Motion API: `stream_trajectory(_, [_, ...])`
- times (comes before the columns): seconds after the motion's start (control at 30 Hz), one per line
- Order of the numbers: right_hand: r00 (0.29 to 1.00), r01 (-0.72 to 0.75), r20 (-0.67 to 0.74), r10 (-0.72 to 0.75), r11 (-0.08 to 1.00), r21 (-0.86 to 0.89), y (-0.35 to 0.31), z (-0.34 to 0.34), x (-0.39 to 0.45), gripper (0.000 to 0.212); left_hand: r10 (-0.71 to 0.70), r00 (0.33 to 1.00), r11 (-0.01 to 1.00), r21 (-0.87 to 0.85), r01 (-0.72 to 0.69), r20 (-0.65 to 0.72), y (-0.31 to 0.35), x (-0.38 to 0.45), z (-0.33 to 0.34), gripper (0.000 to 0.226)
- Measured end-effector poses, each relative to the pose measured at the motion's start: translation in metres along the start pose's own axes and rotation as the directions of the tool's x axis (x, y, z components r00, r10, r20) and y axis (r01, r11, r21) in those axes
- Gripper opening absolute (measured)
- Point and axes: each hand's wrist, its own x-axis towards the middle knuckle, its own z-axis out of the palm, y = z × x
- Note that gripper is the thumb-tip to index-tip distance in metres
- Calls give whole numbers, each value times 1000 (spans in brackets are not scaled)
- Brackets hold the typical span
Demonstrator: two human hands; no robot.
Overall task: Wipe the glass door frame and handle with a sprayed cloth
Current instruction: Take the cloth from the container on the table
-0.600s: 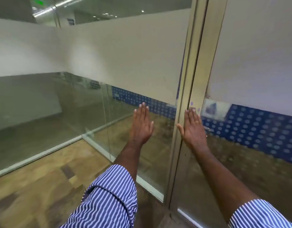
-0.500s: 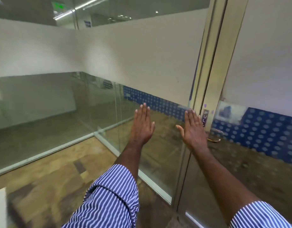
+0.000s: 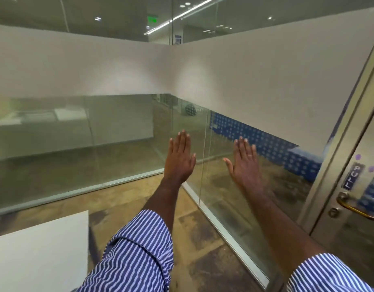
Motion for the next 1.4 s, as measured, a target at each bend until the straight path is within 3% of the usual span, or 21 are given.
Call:
stream_trajectory(0.37, [953,301,-89,-289,933,199,-173,49,41,83,-185,980,966,168,194,-68,-145,-77,-44,71])
stream_trajectory(0.7, [820,561,-174,-545,707,431,-301,80,18,79,-438,888,786,420,455,-141,-198,-181,-87,70])
stream_trajectory(1.07, [618,734,-272,-738,417,536,-393,74,-36,78,-674,689,497,526,690,-268,-184,-299,-131,67])
stream_trajectory(1.4, [413,807,-377,-829,142,573,-442,70,-121,77,-849,401,185,518,835,-344,-135,-394,-149,71])
